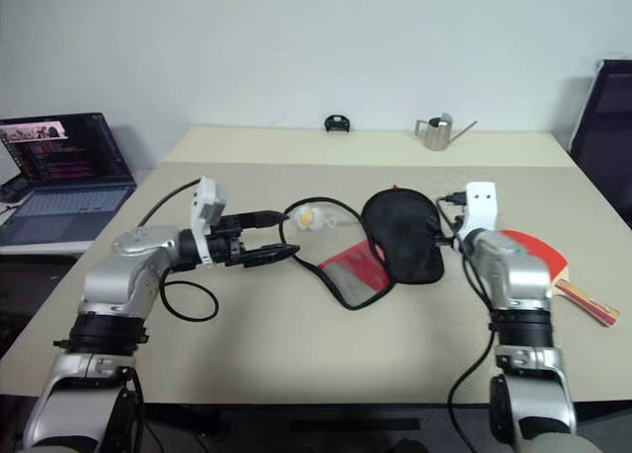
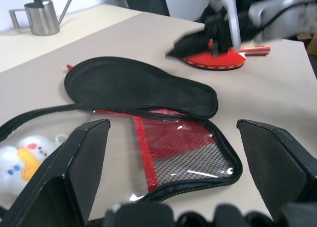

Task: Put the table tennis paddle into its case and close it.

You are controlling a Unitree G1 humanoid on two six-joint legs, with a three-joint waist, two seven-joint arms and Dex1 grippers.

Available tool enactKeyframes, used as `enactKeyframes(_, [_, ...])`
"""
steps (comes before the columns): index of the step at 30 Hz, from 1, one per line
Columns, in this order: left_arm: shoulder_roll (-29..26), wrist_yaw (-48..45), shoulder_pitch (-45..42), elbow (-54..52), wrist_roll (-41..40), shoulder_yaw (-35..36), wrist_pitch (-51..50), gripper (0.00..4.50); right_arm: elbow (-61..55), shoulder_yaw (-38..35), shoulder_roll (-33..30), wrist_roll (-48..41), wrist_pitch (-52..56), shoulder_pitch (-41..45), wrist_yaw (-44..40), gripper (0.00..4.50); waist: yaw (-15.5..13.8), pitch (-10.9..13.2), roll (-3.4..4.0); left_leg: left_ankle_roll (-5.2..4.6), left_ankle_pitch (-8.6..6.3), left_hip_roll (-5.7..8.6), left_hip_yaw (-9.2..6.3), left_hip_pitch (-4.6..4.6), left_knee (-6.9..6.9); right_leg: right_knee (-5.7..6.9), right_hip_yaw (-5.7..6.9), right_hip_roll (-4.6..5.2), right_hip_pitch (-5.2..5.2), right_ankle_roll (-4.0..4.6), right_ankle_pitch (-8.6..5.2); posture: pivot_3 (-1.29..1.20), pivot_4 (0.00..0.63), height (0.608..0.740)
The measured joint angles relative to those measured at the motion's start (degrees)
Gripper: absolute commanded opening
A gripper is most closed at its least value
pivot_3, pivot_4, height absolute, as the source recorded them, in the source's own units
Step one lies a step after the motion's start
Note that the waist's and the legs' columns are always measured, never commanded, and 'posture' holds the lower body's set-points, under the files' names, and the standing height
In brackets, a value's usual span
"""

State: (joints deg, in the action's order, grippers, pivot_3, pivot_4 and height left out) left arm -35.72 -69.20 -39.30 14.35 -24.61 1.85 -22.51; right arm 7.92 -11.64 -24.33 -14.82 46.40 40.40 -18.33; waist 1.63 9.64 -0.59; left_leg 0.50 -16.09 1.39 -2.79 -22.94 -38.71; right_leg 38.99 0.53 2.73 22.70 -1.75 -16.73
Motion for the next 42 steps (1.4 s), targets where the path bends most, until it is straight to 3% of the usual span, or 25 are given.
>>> enactKeyframes(8, [1.2,0.0,-0.1,-2.8,0.0,-1.3,-0.8,4.50,-0.3,-1.4,-16.0,-4.3,-1.4,-8.2,-16.3,4.47,0.0,0.0,0.01,-0.03,-0.01,0.00,0.04,0.03,-0.01,0.01,-0.01,0.00,-0.04,0.00,0.00,0.00,0.150,0.740])
enactKeyframes(15, [1.9,-0.2,-0.4,-2.8,0.0,-1.9,-0.8,4.50,12.9,-0.8,-29.0,-1.7,-11.2,-14.2,-29.3,4.47,0.1,0.0,-0.03,-0.04,-0.01,-0.02,0.08,0.11,-0.03,0.00,-0.02,0.00,-0.14,0.00,0.00,0.00,0.150,0.740])
enactKeyframes(23, [2.2,-0.4,-0.8,-2.8,0.1,-2.8,-0.8,4.50,28.2,3.3,-31.9,3.6,-19.9,-13.3,-35.2,4.47,0.2,0.1,-0.03,-0.04,-0.01,-0.03,0.11,0.27,-0.05,0.00,-0.04,-0.01,-0.31,0.00,0.00,0.00,0.150,0.740])
enactKeyframes(33, [2.1,-1.2,-1.0,-2.8,0.0,-3.2,-0.8,4.50,44.4,8.1,-33.0,9.5,-31.1,-4.6,-40.0,4.47,0.0,0.1,-0.06,-0.03,-0.01,-0.01,0.08,0.42,-0.12,-0.03,-0.01,0.00,-0.51,-0.01,0.00,0.00,0.150,0.740])
enactKeyframes(42, [1.1,-1.3,-1.0,-2.8,0.0,-2.8,-0.8,4.50,51.4,9.7,-37.7,12.0,-31.7,-3.6,-48.7,4.47,-1.0,0.1,-0.04,-0.02,0.00,0.01,0.07,0.36,-0.10,-0.07,0.01,0.03,-0.48,-0.01,0.00,0.00,0.150,0.740])
